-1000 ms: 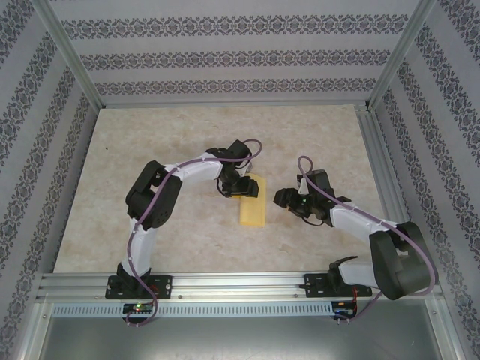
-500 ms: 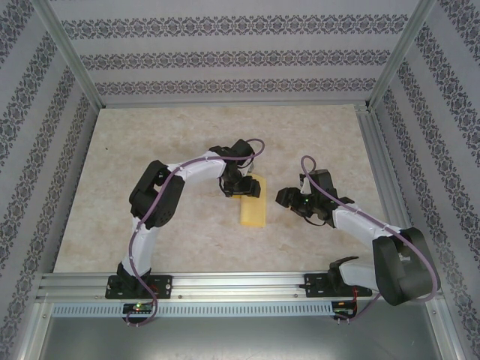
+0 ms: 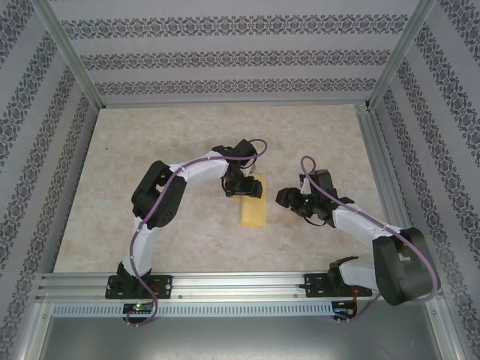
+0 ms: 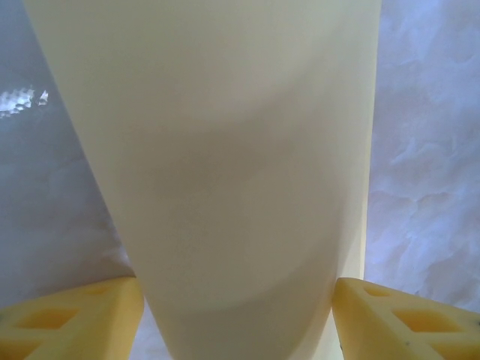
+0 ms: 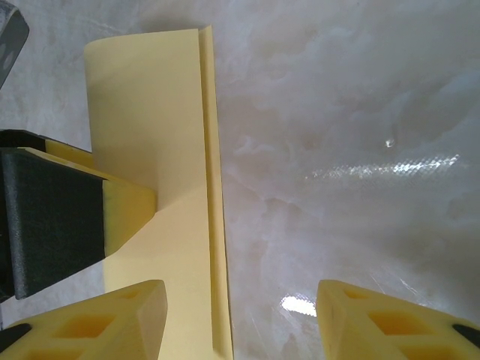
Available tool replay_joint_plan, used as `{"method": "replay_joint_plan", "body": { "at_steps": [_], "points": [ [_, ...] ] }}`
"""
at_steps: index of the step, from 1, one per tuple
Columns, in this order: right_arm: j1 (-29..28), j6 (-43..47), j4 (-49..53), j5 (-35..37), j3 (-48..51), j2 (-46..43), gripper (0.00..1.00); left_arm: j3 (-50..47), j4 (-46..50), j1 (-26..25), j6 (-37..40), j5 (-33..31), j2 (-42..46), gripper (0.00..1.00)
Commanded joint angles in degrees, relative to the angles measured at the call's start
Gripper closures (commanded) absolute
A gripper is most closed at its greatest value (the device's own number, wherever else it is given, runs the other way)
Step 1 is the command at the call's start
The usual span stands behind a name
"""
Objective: Fold a paper plane with a square sheet of paper (fold left side to right side)
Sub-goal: First fold in half a square sheet of paper at the center of the table.
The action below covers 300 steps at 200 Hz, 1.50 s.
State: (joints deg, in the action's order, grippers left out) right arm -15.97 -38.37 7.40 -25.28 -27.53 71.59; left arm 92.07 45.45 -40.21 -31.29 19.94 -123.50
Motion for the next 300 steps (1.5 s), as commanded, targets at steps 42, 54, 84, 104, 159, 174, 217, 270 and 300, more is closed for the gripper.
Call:
{"method": "replay_joint_plan", "body": {
  "at_steps": [42, 54, 84, 104, 159, 174, 217, 270, 300],
  "points": [
    [0.43, 1.28, 0.25, 0.68, 0.08, -0.53, 0.44, 0.34, -1.95, -3.04, 0.43, 2.16, -5.85, 0.30],
    [0.42, 1.26, 0.11, 0.67, 0.19, -0.57, 0.44, 0.55, -1.91, -3.08, 0.39, 2.12, -5.96, 0.30],
    [0.46, 1.24, 0.11, 0.76, 0.28, -0.66, 0.44, 1.09, -1.34, -3.12, 0.22, 2.27, -6.74, 0.30],
    [0.48, 1.28, 0.25, 0.68, 0.28, -0.67, 0.44, 1.36, -1.01, -3.21, 0.01, 2.35, -7.28, 0.30],
    [0.43, 1.02, -0.10, 0.41, 0.62, -0.75, 0.44, 1.93, -0.67, -3.56, -0.17, 2.26, -8.50, 0.29],
    [0.42, 0.84, -0.35, 0.40, 0.81, -0.82, 0.44, 2.38, -0.31, -3.78, -0.04, 2.38, -8.87, 0.29],
    [0.46, 0.58, -0.56, 0.40, 1.16, -1.15, 0.44, 3.29, 0.64, -4.17, 0.10, 1.75, -9.74, 0.27],
    [0.32, -0.77, -3.77, -1.67, 2.17, -1.46, 0.48, 3.53, 0.27, -4.35, -0.28, 1.81, -10.27, 0.27],
    [-1.40, -4.67, -9.32, -5.08, 3.85, -1.02, 0.57, 3.82, 0.44, -4.35, -0.17, 1.93, -10.20, 0.27]
  ]
}}
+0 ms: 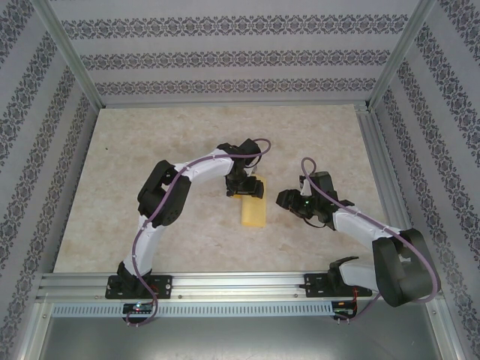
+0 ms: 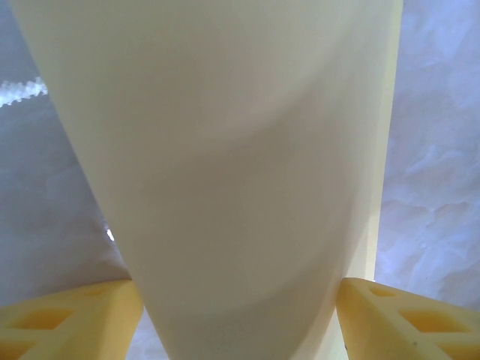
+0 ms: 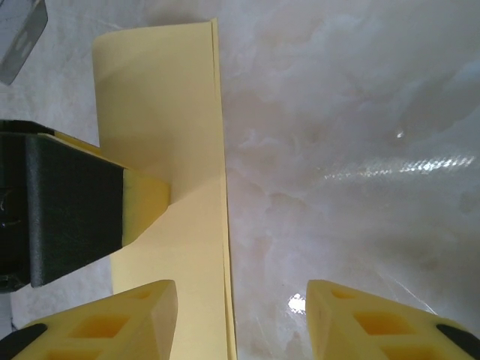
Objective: Fold a paper plane with a square sheet of paper (fold left side to right side)
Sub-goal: First fold in half a square sheet of paper at the center of the table, then hold the square sheet of paper at the center of the table.
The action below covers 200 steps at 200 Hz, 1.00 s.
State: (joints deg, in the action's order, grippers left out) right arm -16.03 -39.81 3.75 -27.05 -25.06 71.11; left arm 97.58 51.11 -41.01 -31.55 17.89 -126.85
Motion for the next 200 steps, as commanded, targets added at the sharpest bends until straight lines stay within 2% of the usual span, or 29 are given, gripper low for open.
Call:
{"method": "replay_joint_plan", "body": {
  "at_steps": [1, 10, 40, 73, 127, 200],
  "points": [
    [-1.39, -3.33, -5.81, -3.38, 1.44, -0.54, 0.57, -1.69, -5.23, -3.55, 0.09, 3.99, -6.85, 0.27],
    [-2.18, -4.74, -7.61, -3.99, 2.11, -0.61, 0.60, -1.69, -5.25, -3.57, 0.13, 3.97, -6.84, 0.27],
    [-4.92, -10.99, -15.76, -4.86, 5.05, -0.34, 0.79, -1.65, -5.33, -3.61, 0.09, 3.98, -6.89, 0.27],
    [-8.45, -13.42, -19.49, -4.23, 4.32, 3.94, 0.89, -1.56, -5.33, -3.63, 0.23, 3.99, -6.91, 0.27],
    [-11.86, -16.63, -27.55, -4.09, 3.44, 12.76, 0.92, -1.47, -5.25, -3.63, 0.26, 3.83, -6.58, 0.27],
    [-12.50, -15.38, -26.25, -2.83, 2.13, 17.36, 0.92, -1.17, -5.36, -3.63, 0.33, 4.12, -6.38, 0.27]
  ]
}}
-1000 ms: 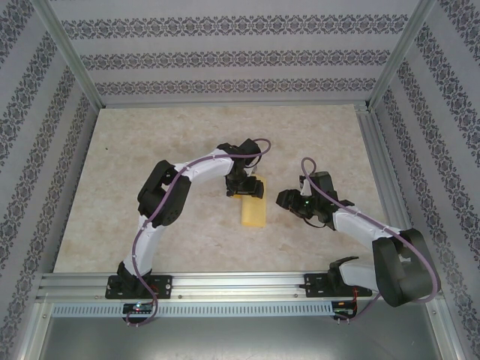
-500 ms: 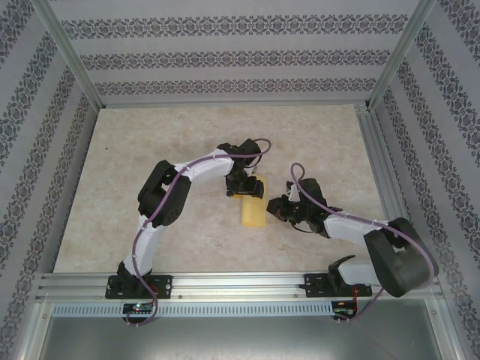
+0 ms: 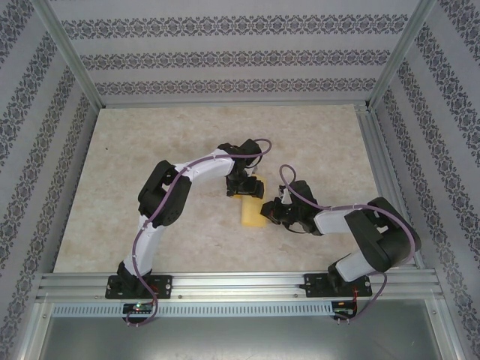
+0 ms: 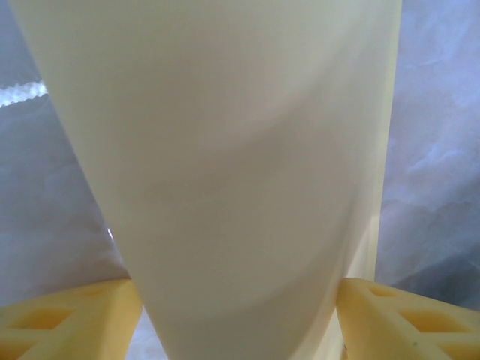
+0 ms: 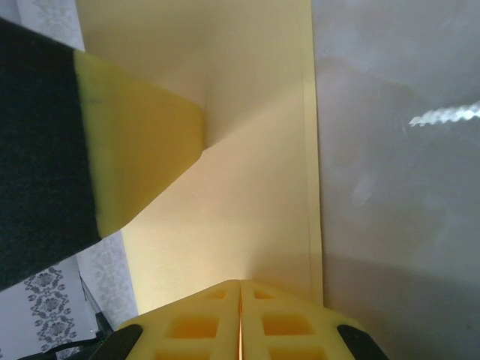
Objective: Fold a paper plane with a square sheet of paper (fold left side to right side)
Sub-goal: Hold the square sheet of paper at the center of the table.
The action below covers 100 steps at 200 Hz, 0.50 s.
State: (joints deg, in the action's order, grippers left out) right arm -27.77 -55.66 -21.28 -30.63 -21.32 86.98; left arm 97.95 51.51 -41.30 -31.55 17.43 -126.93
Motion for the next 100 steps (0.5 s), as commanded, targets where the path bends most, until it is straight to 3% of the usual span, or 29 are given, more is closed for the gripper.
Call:
{"method": "replay_joint_plan", "body": {
  "at_steps": [1, 100],
  "points": [
    [-0.78, 0.46, -1.22, 0.75, -1.57, 1.64, 0.92, -1.54, -5.78, -3.35, 0.30, 4.61, -6.26, 0.27],
    [-1.00, 0.90, -0.61, 1.80, -1.46, 3.29, 0.92, -0.59, -3.50, -3.13, 1.60, 2.85, -2.36, 0.21]
  ]
}}
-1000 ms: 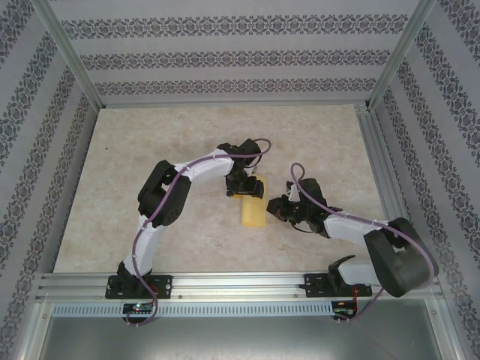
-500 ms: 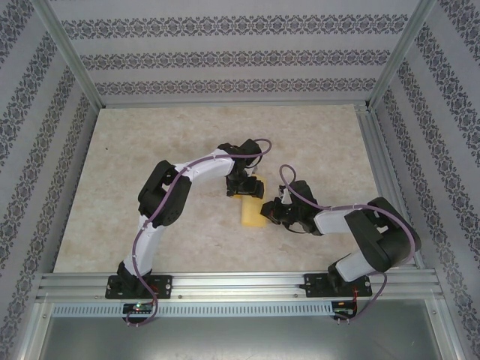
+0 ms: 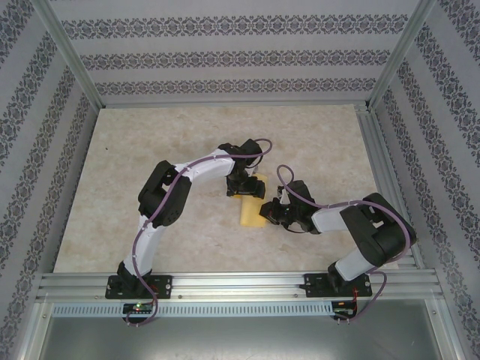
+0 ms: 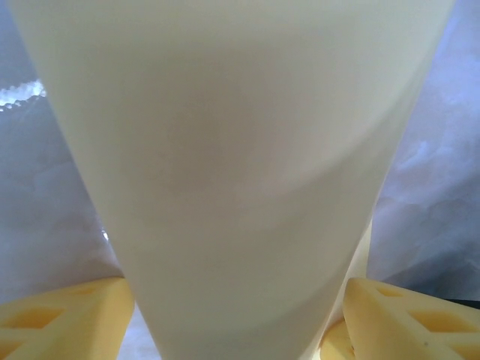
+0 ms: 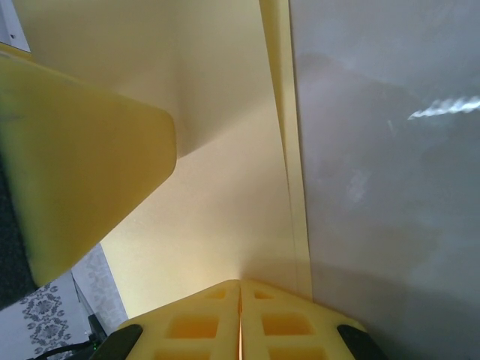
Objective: Fold a paper plane with a square sheet of paper (fold left side to right side)
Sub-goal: Hold the square sheet of paper at the center of the table.
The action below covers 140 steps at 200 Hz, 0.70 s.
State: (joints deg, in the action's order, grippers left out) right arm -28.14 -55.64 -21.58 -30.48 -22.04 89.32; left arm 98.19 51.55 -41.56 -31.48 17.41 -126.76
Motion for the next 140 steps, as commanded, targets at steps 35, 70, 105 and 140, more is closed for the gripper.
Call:
{"method": "replay_joint_plan", "body": {
  "at_steps": [35, 70, 105, 140],
  "points": [
    [-0.64, 0.84, -0.30, 1.74, -0.70, 1.04, 0.92, -0.90, -2.78, -1.92, 2.30, 2.07, 0.64, 0.14],
    [-0.65, 0.88, -0.21, 1.74, -0.59, 0.99, 0.92, -1.79, -2.92, -0.50, 2.63, 1.85, 4.70, 0.10],
    [-0.62, 0.97, -0.13, 1.83, -0.59, 0.86, 0.92, -7.39, -5.81, 1.70, 2.58, 3.06, 9.82, 0.11],
    [-0.60, 0.98, -0.01, 1.83, -0.70, 0.86, 0.92, -14.22, -10.90, 4.15, 2.51, 6.11, 14.89, 0.14]
  ]
}}
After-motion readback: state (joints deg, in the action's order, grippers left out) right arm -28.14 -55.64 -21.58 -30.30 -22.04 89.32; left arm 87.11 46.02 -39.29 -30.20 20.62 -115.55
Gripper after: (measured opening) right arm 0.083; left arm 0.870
